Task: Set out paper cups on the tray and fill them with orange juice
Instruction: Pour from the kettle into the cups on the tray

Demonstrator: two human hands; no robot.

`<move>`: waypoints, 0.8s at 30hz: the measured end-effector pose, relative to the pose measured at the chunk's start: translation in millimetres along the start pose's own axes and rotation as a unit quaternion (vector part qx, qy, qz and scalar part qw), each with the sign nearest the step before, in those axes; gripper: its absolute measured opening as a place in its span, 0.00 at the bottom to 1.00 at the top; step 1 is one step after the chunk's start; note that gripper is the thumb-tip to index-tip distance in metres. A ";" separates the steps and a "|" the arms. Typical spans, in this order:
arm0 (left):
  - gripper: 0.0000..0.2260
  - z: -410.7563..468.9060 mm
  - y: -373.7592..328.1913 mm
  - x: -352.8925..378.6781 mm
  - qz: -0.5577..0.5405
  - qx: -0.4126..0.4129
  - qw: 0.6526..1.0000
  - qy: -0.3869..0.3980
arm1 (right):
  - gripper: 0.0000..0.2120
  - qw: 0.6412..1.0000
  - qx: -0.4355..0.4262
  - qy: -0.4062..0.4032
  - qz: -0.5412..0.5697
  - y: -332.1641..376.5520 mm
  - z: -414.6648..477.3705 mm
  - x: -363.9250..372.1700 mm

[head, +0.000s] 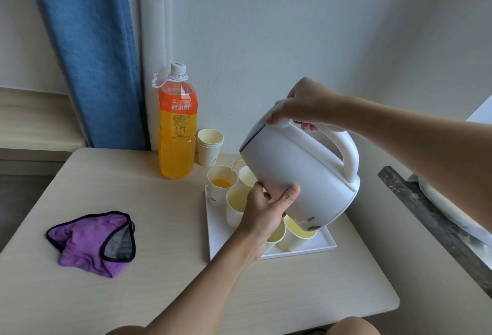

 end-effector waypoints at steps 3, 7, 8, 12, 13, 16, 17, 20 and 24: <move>0.21 -0.9 -0.5 0.4 0.000 -0.002 1.000 -0.003 | 0.16 1.000 0.000 0.001 -0.001 1.4 -0.5 -0.4; 0.21 -1.0 -1.5 0.9 -0.003 0.000 1.000 -0.004 | 0.16 1.000 -0.001 0.002 -0.003 2.8 -1.7 -0.4; 0.21 -1.0 -1.5 0.8 -0.003 0.000 1.000 -0.004 | 0.17 1.000 -0.001 0.002 -0.003 2.9 -1.8 -0.5; 0.21 -0.7 -1.2 0.6 -0.002 0.000 1.000 -0.002 | 0.17 1.000 -0.003 0.000 -0.001 3.0 -2.1 -1.2; 0.20 -0.5 -1.2 0.3 -0.002 0.000 1.000 -0.002 | 0.17 1.000 -0.003 0.000 -0.001 2.9 -2.0 -1.2; 0.21 0.3 -1.1 -0.4 -0.003 -0.002 1.000 0.001 | 0.17 1.000 -0.003 -0.001 -0.001 2.9 -2.0 -1.3; 0.21 0.6 -1.0 -0.4 -0.003 -0.002 1.000 0.002 | 0.17 1.000 -0.004 -0.002 -0.002 2.9 -2.1 -1.4; 0.21 0.9 -1.0 -0.2 -0.001 -0.003 1.000 -0.001 | 0.17 1.000 -0.004 -0.003 -0.001 2.9 -2.0 -2.0; 0.21 1.1 -1.3 -0.6 0.003 -0.002 1.000 0.001 | 0.17 1.000 -0.004 -0.003 -0.003 3.1 -2.5 -2.0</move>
Point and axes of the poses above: each hand's wrist, its own z-axis towards the middle knuckle, its own x-axis out of the palm, y = z × x, the point moved 1 cm from there along z, towards the middle knuckle, and after that the axes turned 5 degrees about -x, right-handed, at the moved point
